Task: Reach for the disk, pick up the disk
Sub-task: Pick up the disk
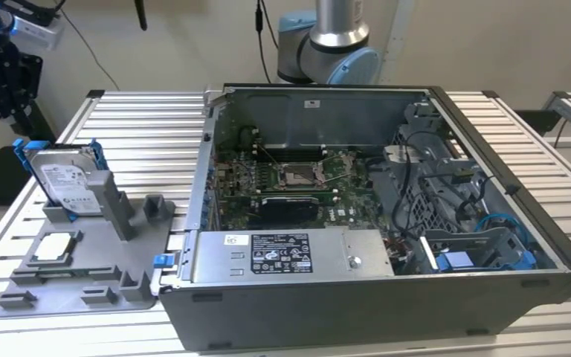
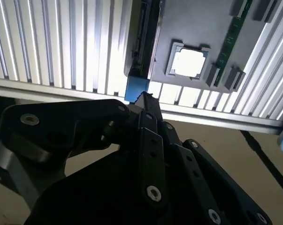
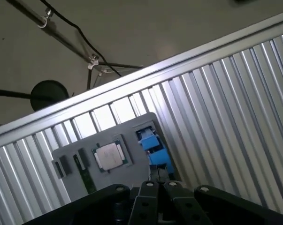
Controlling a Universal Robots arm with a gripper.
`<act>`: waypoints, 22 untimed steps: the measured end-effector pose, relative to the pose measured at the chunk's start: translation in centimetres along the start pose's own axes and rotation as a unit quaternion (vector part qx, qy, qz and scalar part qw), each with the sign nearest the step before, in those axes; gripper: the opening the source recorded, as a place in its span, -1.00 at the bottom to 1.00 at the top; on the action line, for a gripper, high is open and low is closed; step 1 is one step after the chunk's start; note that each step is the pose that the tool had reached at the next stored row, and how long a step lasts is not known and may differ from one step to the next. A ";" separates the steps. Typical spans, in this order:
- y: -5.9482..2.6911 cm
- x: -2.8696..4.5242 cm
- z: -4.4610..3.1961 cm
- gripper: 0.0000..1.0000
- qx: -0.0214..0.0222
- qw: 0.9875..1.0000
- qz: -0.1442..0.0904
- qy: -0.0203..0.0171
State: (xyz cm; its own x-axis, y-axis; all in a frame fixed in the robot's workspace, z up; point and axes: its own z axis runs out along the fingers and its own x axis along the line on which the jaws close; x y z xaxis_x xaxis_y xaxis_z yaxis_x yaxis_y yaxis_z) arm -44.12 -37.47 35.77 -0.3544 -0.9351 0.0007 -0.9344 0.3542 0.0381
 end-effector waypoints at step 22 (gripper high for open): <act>-0.04 -0.02 0.84 1.00 -0.002 0.992 -0.126 -0.007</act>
State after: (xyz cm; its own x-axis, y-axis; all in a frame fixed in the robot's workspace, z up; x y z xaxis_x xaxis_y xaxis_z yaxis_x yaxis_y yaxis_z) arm -44.11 -37.45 34.93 -0.1106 -0.9936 -0.0228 -0.9932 0.1097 0.0386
